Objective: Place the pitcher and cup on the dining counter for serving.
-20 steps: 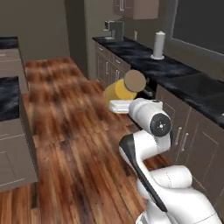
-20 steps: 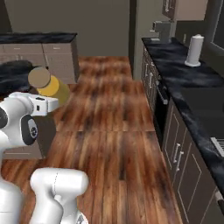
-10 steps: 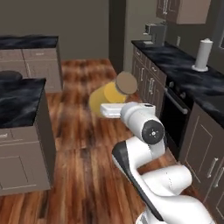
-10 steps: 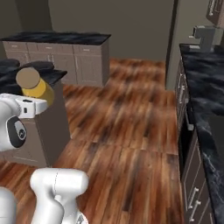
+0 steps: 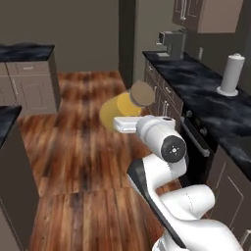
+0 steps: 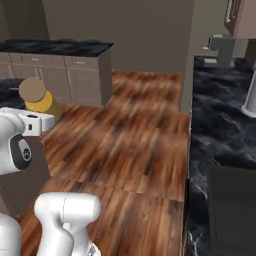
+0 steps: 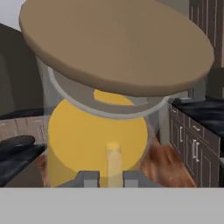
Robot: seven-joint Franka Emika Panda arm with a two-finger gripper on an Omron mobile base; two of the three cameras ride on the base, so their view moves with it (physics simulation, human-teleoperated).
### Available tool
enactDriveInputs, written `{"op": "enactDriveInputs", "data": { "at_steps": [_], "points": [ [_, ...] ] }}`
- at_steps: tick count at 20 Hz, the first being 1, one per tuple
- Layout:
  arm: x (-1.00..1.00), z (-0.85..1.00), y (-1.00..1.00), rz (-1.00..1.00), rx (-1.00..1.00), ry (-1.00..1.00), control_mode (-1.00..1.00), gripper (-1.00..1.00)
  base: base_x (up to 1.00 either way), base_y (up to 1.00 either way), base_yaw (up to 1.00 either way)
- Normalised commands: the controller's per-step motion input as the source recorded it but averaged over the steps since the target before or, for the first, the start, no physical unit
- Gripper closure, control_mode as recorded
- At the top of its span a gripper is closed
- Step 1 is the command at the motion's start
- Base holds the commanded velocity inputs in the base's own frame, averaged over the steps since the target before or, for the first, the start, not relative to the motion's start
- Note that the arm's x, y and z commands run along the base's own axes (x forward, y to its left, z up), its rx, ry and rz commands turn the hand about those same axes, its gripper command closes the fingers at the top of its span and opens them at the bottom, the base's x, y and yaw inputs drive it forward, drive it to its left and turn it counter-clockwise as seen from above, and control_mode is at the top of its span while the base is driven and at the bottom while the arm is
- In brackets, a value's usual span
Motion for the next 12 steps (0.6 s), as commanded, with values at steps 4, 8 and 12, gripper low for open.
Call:
{"op": "enactDriveInputs", "data": {
  "at_steps": [4, 8, 12],
  "points": [
    [0.0, 0.0, 0.0, 0.0, 0.0, 0.0, 1.0, 1.0, 1.0, -0.15, 0.01],
    [0.0, 0.0, 0.0, 0.0, 0.0, 0.0, 1.0, 1.0, 1.0, 0.02, 0.05],
    [0.0, 0.0, 0.0, 0.0, 0.0, 0.0, 1.0, 1.0, 1.0, 0.02, 0.06]
  ]
}}
